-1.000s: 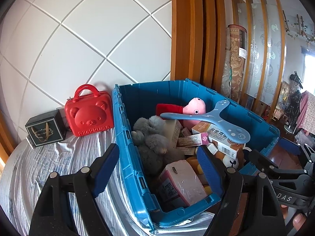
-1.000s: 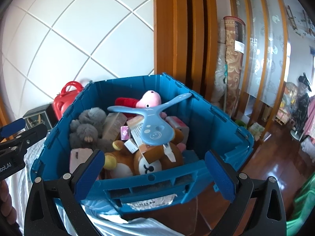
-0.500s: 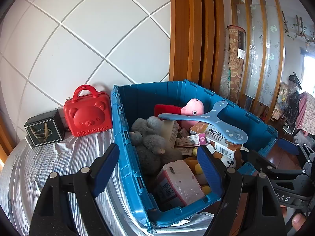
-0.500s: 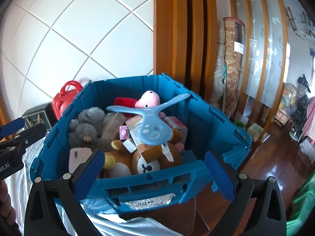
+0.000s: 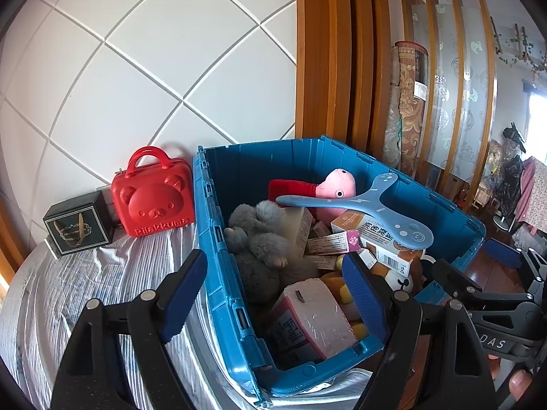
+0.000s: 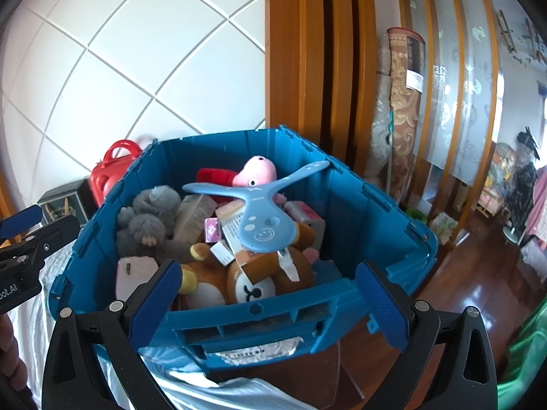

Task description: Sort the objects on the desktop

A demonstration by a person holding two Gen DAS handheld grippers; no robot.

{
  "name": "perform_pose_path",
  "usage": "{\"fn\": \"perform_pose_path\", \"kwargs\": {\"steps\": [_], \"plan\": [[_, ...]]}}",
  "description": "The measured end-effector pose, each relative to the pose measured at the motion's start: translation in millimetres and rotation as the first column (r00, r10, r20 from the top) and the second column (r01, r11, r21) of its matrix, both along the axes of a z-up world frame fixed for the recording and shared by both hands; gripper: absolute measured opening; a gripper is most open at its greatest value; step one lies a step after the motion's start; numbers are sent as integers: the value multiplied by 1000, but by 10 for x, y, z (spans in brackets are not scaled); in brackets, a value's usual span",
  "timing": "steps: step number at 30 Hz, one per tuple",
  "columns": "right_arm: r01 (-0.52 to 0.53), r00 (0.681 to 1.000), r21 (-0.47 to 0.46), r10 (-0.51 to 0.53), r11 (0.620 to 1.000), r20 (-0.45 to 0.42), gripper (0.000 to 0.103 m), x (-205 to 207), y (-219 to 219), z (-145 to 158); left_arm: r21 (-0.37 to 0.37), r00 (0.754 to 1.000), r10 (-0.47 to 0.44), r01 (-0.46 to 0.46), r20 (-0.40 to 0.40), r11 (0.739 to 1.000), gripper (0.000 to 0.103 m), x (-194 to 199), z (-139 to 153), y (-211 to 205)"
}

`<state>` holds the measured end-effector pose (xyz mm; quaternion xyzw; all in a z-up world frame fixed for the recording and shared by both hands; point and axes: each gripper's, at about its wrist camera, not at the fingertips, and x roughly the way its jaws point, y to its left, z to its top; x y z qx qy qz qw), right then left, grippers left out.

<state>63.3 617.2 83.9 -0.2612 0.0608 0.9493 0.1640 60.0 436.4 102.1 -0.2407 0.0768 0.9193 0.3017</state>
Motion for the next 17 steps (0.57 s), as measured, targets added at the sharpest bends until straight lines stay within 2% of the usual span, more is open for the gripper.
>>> {"fn": "perform_pose_path", "kwargs": {"steps": [17], "plan": [[11, 1000, -8, -11, 1000, 5, 103, -44, 52, -30, 5, 1000, -15, 15, -2, 1000, 81, -30, -8, 55]]}}
